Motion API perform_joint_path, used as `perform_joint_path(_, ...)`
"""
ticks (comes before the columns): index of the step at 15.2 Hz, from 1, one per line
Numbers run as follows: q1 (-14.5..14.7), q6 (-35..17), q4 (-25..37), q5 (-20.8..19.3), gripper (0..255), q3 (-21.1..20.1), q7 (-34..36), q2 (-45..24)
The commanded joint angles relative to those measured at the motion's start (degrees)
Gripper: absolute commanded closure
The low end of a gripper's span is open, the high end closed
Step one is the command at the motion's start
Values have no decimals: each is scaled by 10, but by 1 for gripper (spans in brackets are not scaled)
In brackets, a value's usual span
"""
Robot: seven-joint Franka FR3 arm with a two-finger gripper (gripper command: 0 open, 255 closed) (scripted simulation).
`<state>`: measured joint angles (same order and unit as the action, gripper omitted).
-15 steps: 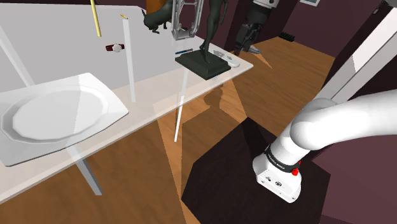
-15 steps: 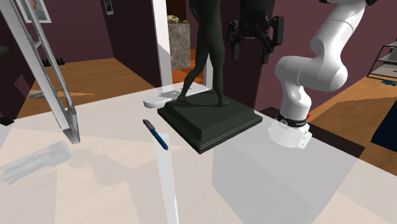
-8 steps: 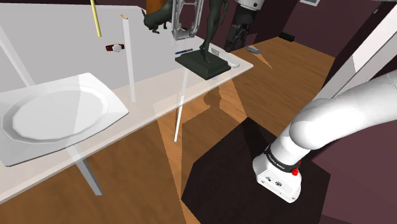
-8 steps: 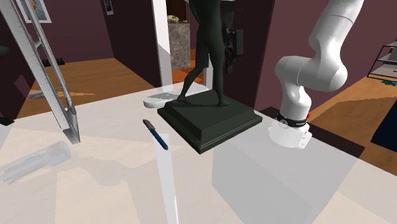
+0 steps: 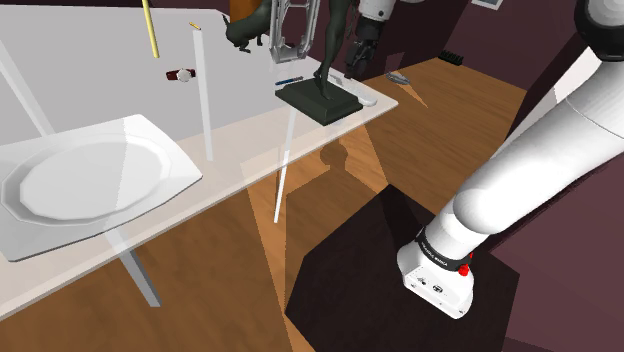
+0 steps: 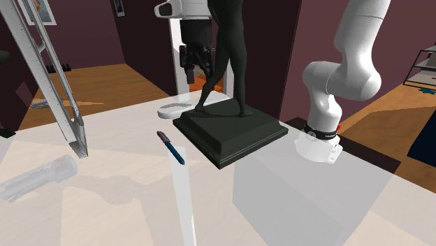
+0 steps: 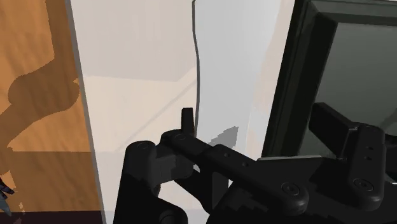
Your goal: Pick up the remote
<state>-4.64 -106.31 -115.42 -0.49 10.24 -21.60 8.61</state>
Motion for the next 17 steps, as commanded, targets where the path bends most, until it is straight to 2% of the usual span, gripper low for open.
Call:
perform_joint_path(1, -2, -5, 25, 2, 0, 5, -10, -33)
perform_joint_path(8, -3, -63, -22, 4, 0, 6, -12, -43)
perform_joint_path(10, -3, -63, -22, 4, 0, 6, -12, -43)
perform_joint_path(11, -3, -65, -23, 4, 255, 7, -14, -44)
perform_joint_path(17, -4, -64, -23, 4, 255, 7, -14, -44)
